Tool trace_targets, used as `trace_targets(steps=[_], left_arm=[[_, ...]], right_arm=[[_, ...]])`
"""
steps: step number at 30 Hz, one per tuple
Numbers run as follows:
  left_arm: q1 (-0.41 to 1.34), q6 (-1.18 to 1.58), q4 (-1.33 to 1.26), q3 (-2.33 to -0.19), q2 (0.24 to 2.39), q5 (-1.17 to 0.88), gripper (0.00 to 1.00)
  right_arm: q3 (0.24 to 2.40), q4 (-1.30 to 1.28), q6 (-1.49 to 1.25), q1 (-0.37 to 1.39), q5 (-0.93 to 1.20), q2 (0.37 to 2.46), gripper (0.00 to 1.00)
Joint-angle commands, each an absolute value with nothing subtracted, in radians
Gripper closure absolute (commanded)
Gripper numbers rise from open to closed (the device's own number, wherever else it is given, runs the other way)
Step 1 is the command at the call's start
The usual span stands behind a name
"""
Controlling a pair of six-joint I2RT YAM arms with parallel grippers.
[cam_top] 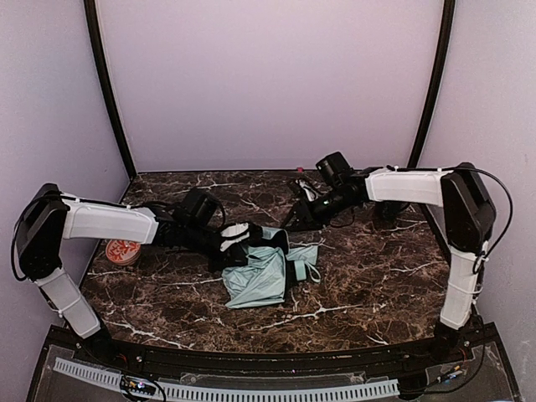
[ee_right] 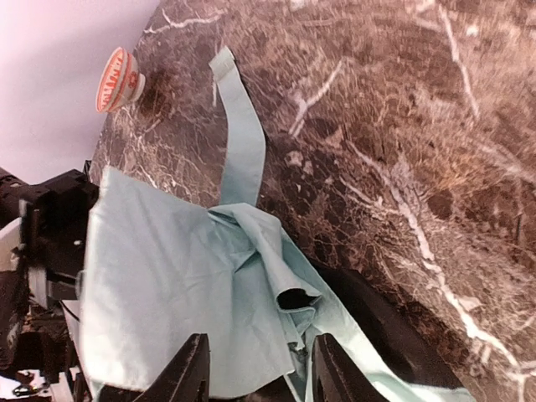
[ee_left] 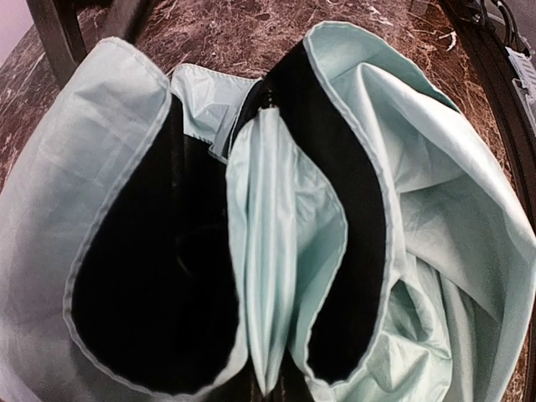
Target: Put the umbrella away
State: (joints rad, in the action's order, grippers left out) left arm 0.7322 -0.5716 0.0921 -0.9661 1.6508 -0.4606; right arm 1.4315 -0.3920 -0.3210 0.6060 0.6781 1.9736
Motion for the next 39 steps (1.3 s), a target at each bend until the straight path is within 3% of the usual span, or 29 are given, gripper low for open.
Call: trace_targets(steps=[1,9,12,17,19,22,23,24,29,31,36,39], left_arm=[[0.729,-0.578,0.127,-0.993,1.634,-0.486,1.0],[0.727,-0.561,0.098,-1.051,1.677,-0.535,1.0],[0.727,-0.557,0.108,-1.076,1.694,-0.529,1.0],[0.728,-0.564,0.121,-1.099,1.713,-0.517,1.0],[0.728,-0.557,0.129,-1.11,1.72,-0.511,1.0],[0.728,-0.559,0.144,-1.128,1.723,-0.516,1.0],[0.728,-0.56,0.143,-1.131,1.721,-0.513,1.0],[0.727,-0.553,0.143,-1.135,1.715,-0.503,0.98],[0.724,-0.513,0.109,-1.121,1.634,-0.487,0.45],[0.724,-0.503,0.105,-1.11,1.592,-0.473,0.34],[0.725,-0.502,0.159,-1.089,1.442,-0.431,0.18],[0.726,-0.5,0.175,-1.053,1.314,-0.415,0.25]], right_arm=[[1.388,-0.447,-0.222,0.6,0.587,1.798,0.58],[1.104,-0.121,-0.371,0.656,0.708,1.63,0.54],[1.137,-0.105,-0.368,0.726,0.708,1.684,0.42],[1.182,-0.102,-0.33,0.809,0.676,1.744,0.4],[1.178,-0.103,-0.341,0.81,0.677,1.768,0.47],[1.17,-0.093,-0.345,0.812,0.668,1.783,0.88],[1.168,-0.08,-0.352,0.81,0.67,1.782,0.97],[1.165,-0.056,-0.365,0.81,0.68,1.779,1.0],[1.16,0.009,-0.431,0.811,0.706,1.772,1.0],[1.118,0.051,-0.466,0.81,0.697,1.761,1.0],[1.123,0.054,-0.515,0.805,0.683,1.764,1.0],[1.114,0.068,-0.566,0.783,0.678,1.759,1.0]])
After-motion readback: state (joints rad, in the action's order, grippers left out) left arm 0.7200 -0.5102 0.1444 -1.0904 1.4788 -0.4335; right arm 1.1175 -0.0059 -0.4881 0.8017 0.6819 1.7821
